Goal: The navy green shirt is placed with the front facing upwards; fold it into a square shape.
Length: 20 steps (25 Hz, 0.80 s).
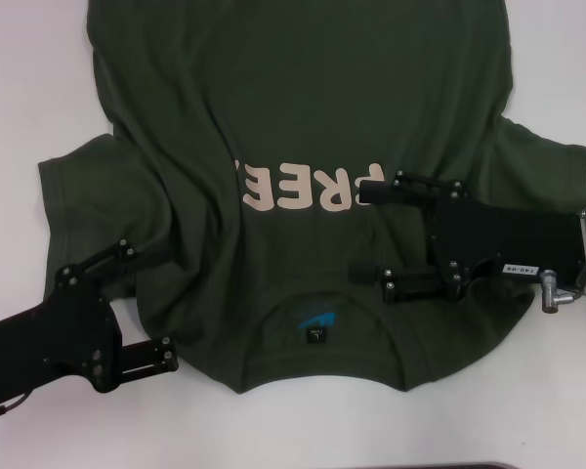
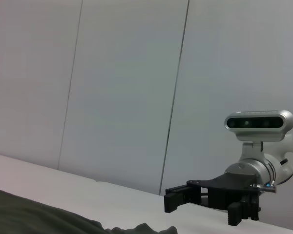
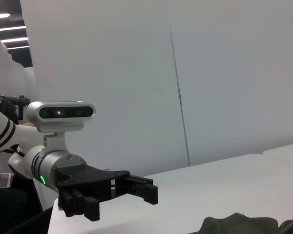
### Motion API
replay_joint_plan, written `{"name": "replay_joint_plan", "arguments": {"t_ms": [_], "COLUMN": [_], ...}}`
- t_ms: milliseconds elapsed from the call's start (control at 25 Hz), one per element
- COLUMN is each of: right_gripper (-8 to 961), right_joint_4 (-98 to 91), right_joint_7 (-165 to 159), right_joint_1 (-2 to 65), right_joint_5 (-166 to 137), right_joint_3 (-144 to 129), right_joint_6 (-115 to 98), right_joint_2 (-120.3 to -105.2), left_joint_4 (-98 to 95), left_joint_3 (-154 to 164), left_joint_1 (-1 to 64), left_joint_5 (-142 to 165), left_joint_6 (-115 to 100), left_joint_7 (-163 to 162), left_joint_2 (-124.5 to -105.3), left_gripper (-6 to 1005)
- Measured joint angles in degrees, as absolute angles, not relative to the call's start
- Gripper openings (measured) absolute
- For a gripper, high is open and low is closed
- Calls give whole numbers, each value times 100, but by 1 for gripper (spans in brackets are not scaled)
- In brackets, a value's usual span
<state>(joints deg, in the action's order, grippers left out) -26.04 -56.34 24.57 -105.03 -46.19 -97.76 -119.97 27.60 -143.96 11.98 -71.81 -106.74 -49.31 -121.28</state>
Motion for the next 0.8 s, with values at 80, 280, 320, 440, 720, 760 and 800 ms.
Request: {"name": "replay_joint_plan", "arguments": {"t_ms": [80,280,320,440,720,760,800], "right_gripper": [945,945,945,945,945,945,945], "right_joint_4": [-2603,-2601,-2601,-2601,-2601,-2601,-2601], "right_joint_7": [-5633,-5633,-5633,-5633,-5634,-5633,-5638], "right_joint_1": [2465,2450,2444,2434,2434,2434,2434], "right_joint_5": [-10503,-10503,-10503,-10503,-10503,-10503,-10503], "right_joint_3": [-4629,-4639,-4639,-4641,-4641,-4641,-4641], "right_joint_6": [-9776,-9778,-9780,-9786,-9802,-9804,-9805], "right_joint_2": [-11997,-11997,-11995,-11990,-11988,-11988,-11987], "left_joint_4": [2760,2760,2760,2760,2766,2784,2837], "left_joint_3": [-14395,-14385,-14384,-14378,-14412,-14460,-14561], "left_joint_1": [1196,1195,1195,1195,1198,1212,1254], "left_joint_5": [-7181,-7181,-7181,-7181,-7211,-7249,-7313], "left_joint_6": [-10676,-10697,-10701,-10705,-10701,-10702,-10709], "left_joint_7": [-4931,-4931,-4931,-4931,-5100,-5293,-5634], "left_joint_2": [-12128,-12128,-12129,-12136,-12148,-12155,-12164], "left_gripper": [872,872,872,872,873,873,873]}}
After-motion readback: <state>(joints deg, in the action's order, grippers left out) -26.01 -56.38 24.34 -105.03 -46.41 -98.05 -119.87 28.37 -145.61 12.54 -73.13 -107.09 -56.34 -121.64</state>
